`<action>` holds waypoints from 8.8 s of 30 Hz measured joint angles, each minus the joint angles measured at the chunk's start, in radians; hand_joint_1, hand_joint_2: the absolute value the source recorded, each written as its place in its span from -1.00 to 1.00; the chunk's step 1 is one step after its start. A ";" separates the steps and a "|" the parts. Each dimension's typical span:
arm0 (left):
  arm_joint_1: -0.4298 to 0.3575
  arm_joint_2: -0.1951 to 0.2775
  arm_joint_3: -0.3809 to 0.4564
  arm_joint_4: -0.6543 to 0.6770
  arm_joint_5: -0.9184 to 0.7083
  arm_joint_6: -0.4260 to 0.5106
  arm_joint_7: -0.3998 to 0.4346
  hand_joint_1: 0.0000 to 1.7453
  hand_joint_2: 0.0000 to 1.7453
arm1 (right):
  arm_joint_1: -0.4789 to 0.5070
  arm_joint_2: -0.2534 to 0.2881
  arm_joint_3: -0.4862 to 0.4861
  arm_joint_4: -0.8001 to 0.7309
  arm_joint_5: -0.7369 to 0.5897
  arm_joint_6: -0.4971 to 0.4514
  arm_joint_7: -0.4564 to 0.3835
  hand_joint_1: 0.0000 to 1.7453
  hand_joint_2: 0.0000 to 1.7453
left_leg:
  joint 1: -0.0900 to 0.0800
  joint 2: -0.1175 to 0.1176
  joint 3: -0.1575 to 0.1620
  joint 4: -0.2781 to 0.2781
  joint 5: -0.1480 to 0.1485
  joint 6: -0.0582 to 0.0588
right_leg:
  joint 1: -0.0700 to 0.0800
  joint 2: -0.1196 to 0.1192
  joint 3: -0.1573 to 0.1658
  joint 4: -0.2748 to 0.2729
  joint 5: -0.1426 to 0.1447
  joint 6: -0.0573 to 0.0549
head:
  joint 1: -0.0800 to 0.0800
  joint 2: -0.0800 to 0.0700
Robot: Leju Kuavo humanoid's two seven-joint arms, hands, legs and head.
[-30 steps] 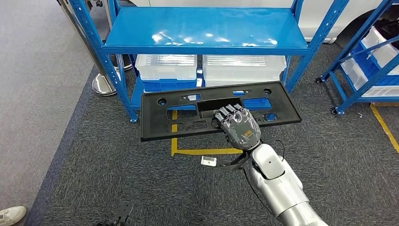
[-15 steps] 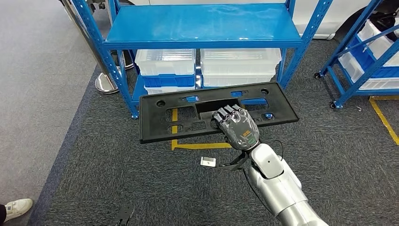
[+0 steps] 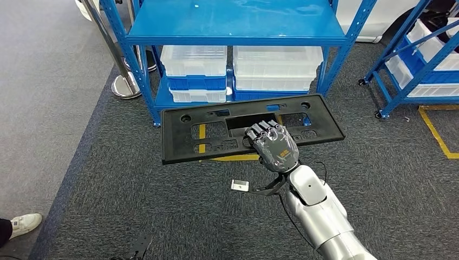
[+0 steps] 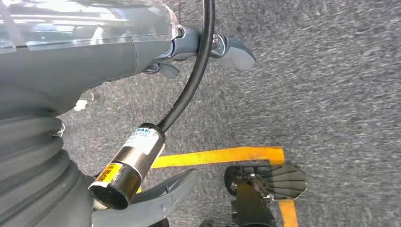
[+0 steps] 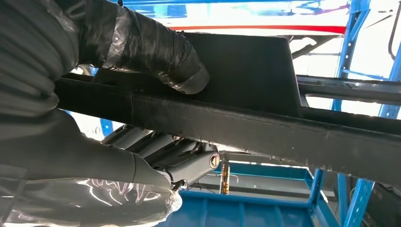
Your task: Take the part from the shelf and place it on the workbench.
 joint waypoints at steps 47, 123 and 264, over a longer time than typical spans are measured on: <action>0.024 0.000 0.008 0.002 -0.002 0.003 -0.027 -1.00 1.00 | -0.002 0.015 -0.017 0.030 -0.042 0.000 -0.026 1.00 1.00 | -0.008 0.001 0.150 -0.002 -0.140 -0.006 | 0.017 0.002 -0.121 -0.047 0.111 -0.037 | -0.002 0.000; 0.023 -0.004 0.008 0.004 -0.032 -0.014 -0.031 -1.00 1.00 | 0.026 0.006 -0.078 -0.017 -0.032 0.000 -0.013 1.00 1.00 | 0.000 0.072 0.134 -0.009 -0.128 0.007 | 0.009 -0.049 -0.122 -0.027 0.100 0.005 | 0.015 0.000; -0.001 -0.036 -0.011 0.002 -0.112 -0.042 0.020 -1.00 1.00 | -0.015 -0.148 -0.014 -0.169 0.080 0.000 0.269 1.00 1.00 | 0.001 -0.070 0.092 0.008 -0.099 0.002 | 0.007 0.140 -0.122 -0.054 0.120 -0.013 | 0.018 0.000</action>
